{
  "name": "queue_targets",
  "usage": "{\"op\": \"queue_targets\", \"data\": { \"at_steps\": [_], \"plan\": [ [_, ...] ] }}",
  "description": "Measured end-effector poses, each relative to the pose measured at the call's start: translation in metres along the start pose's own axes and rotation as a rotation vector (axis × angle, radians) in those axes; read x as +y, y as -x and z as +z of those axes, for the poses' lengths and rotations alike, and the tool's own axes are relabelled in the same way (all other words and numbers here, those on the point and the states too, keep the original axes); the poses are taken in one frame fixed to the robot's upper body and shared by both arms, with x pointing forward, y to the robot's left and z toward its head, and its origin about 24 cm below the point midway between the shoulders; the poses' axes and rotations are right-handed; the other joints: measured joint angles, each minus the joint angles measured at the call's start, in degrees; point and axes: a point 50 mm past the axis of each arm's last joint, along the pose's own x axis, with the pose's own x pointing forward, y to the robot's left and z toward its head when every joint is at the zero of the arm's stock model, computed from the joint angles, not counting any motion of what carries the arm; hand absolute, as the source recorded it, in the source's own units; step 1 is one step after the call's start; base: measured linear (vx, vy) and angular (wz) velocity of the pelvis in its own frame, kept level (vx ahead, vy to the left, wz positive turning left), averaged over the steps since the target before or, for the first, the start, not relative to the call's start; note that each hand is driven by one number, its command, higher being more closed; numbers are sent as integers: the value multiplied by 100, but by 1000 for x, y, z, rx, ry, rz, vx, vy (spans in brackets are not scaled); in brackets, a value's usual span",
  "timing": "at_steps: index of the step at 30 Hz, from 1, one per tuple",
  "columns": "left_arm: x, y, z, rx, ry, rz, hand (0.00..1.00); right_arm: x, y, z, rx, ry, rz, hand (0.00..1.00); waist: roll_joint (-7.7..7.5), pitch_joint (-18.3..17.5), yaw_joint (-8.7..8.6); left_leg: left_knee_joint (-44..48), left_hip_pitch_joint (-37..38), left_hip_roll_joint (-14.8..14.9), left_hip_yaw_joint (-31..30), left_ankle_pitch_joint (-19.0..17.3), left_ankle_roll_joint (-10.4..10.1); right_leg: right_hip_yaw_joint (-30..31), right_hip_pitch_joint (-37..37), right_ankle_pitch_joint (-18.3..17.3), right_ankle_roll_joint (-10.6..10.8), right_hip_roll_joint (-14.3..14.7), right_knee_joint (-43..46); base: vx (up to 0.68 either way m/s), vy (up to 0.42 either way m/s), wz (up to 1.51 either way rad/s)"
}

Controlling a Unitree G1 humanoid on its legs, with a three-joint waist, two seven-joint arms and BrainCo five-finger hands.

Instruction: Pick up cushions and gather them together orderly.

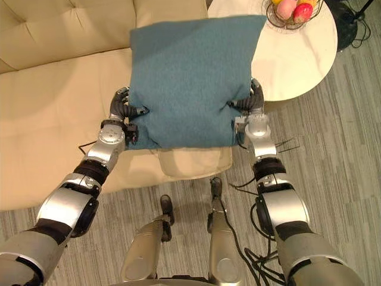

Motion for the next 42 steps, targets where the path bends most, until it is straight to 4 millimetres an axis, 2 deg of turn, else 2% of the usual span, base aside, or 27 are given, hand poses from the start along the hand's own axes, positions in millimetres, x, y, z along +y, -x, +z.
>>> {"op": "queue_targets", "data": {
  "at_steps": [5,8,10,13,15,19,22,23,26,28,31,32,33,34,35,36,37,38,39,40,42],
  "plan": [
    [-1,5,13,-80,52,15,100,4,9,13,-102,-2,37,100,-1,-1,-18,-194,23,-6,-29,162,-4,12,69,155,4,16,-261,-42,-63,1],
    [-4,22,6,-114,90,0,100,1,28,-2,-108,-10,41,100,-2,-2,-39,-239,166,-5,-81,178,-7,0,286,157,7,59,-407,11,-46,6],
    [-9,46,-13,-98,127,-13,100,-4,54,-26,-82,-9,39,100,-3,-10,-69,-359,464,23,-145,178,-8,-5,604,157,8,111,-529,50,-37,6],
    [-14,81,-34,-69,191,-15,100,-7,88,-38,-96,-3,33,100,1,-27,-161,-440,688,12,-144,176,-8,0,837,156,9,146,-598,12,-9,0],
    [-17,101,-46,-41,223,-10,100,-10,108,-45,-94,-1,24,100,-2,-33,-161,-492,893,3,-143,176,-8,-1,1066,156,9,143,-688,8,2,2],
    [-12,151,-74,51,249,12,100,-7,155,-61,-57,-7,50,100,14,-614,-127,-612,1175,28,-141,148,-38,11,1405,144,23,179,-877,0,0,0],
    [-11,176,-81,79,251,19,100,-7,176,-70,-21,-36,60,100,19,-939,-74,-757,1435,33,-127,145,-41,47,1623,58,118,193,-885,-9,-7,1],
    [-11,186,-81,82,242,22,100,-7,186,-72,-12,-54,63,100,25,-1080,11,-817,1568,33,-76,145,-41,101,1704,44,119,202,-883,-8,9,-19],
    [-7,201,-81,81,217,36,100,-2,197,-72,-4,-71,93,100,20,-1347,101,-818,1783,8,117,145,-41,314,1736,49,128,202,-836,-15,23,-34],
    [-5,204,-80,71,199,39,100,2,199,-72,-4,-84,109,100,17,-1357,159,-792,1862,4,316,137,-30,493,1703,50,142,216,-678,-70,24,-41],
    [-5,202,-78,61,191,36,100,3,200,-72,-5,-83,121,100,4,-1352,127,-517,1751,-28,320,114,10,635,1375,-123,361,148,56,-130,35,-2],
    [-6,202,-78,58,192,35,100,2,200,-72,-6,-74,123,100,1,-1357,111,-407,1655,4,274,134,49,674,1323,-150,575,154,161,-197,-3,52],
    [-6,198,-75,44,193,29,100,1,200,-72,-8,-66,123,100,0,-1351,68,-231,1441,25,63,167,165,965,990,-1075,481,127,1630,-172,-22,83],
    [-7,197,-75,42,194,26,100,1,200,-72,-5,-65,122,100,-18,-1358,26,-167,1391,-10,-116,203,169,1016,922,-1467,395,104,2349,-135,-112,114],
    [-7,197,-75,45,193,25,100,1,200,-73,-3,-67,122,100,-57,-1377,10,-127,1348,-83,-340,296,154,1140,975,-1861,534,83,3094,-64,-130,119],
    [-7,197,-76,46,193,26,100,2,200,-72,-11,-56,129,100,-86,-1420,60,-85,1202,-129,-597,417,104,1285,1245,-2132,619,116,3418,-145,-239,116],
    [-7,196,-74,40,195,27,100,4,197,-68,-33,-52,139,100,-95,-1472,199,-2,905,-122,-799,546,24,1420,1445,-2415,477,203,2995,-189,-241,89],
    [-7,196,-74,37,197,27,100,4,195,-66,-47,-51,144,100,-64,-1486,249,4,736,-94,-886,638,-35,1426,1483,-2495,436,244,2715,-344,-304,79],
    [-10,195,-73,33,205,24,100,4,191,-63,-65,-41,150,100,39,-1530,335,-132,428,-7,-1126,892,-147,1337,1539,-2639,259,350,2119,-331,-234,91],
    [-14,197,-73,46,228,23,100,0,189,-64,-65,-17,154,100,316,-1518,327,-384,279,215,-1413,1072,-142,991,1535,-2401,96,600,1873,-337,-220,101],
    [-17,198,-74,57,243,13,100,-2,190,-73,-25,-1,146,100,378,-1511,286,-846,294,532,-1222,1051,-64,480,1561,-2178,-97,705,1803,-371,-232,117]
  ]
}}
